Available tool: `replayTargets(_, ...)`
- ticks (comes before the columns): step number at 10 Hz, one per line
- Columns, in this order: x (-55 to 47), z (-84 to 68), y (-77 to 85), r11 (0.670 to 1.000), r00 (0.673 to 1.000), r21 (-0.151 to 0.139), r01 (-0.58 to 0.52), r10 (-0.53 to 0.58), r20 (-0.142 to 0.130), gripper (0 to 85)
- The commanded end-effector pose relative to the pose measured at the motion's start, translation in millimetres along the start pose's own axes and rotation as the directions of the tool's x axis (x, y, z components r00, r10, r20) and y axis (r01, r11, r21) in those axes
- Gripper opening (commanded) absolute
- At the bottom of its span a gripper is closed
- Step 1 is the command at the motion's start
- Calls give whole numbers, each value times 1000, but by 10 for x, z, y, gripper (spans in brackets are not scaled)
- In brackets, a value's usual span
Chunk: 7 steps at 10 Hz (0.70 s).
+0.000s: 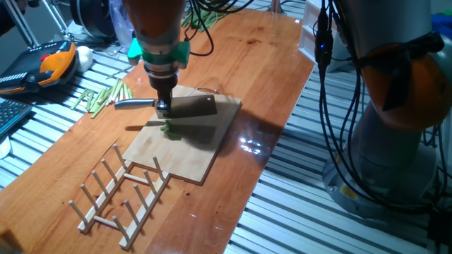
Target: Chop the green garlic
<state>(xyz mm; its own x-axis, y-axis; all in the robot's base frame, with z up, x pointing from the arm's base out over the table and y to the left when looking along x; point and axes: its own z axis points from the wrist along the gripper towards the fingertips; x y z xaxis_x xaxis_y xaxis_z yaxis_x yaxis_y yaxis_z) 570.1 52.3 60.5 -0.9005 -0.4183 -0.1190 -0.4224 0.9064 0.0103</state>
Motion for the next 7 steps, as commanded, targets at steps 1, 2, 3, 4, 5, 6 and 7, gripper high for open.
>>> replayTargets(1,3,55,-6,1000,1000,-2,2,-2,10,0)
replayTargets(2,7,119,4,1000,1000,-4,-1,1,28,0)
replayTargets(3,-23,132,44,1000,999,-5,-12,12,34,0)
replayTargets(4,-76,107,86,1000,999,-5,-21,21,27,0)
replayTargets(5,-134,57,115,999,999,-9,-31,31,15,0)
replayTargets(6,-189,-27,117,999,999,-20,-39,39,-4,0)
replayTargets(7,-237,-133,105,998,999,-29,-47,46,-21,0)
